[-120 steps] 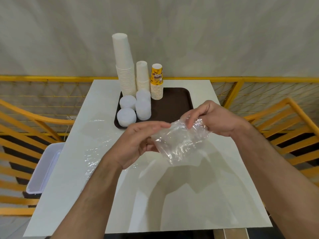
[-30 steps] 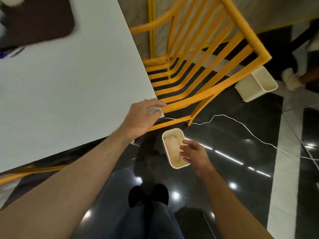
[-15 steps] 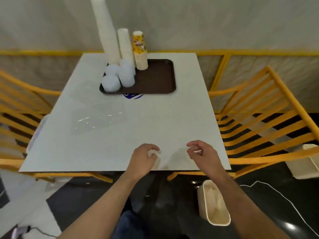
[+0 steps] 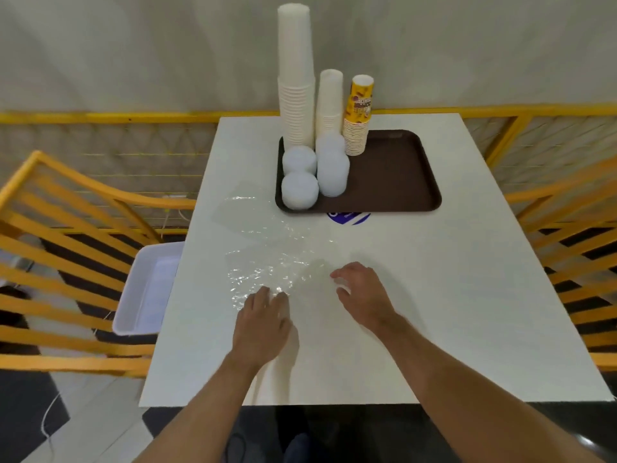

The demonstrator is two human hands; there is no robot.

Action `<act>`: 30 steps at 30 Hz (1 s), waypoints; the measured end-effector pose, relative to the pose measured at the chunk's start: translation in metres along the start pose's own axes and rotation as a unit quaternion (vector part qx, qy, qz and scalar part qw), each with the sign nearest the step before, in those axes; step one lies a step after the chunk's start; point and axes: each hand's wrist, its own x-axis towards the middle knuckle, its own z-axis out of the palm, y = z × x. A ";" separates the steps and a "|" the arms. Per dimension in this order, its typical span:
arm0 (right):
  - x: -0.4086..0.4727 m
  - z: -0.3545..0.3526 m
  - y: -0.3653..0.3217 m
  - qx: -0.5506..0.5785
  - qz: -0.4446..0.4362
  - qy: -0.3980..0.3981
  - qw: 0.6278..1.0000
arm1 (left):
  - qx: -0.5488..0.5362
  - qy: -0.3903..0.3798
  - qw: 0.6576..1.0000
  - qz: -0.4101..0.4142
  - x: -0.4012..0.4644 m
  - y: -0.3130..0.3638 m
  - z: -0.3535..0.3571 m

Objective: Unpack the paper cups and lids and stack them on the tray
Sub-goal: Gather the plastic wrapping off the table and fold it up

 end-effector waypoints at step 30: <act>-0.017 -0.080 0.038 -0.073 0.064 -0.116 0.989 | -0.013 0.056 0.996 0.075 0.010 0.030 -0.015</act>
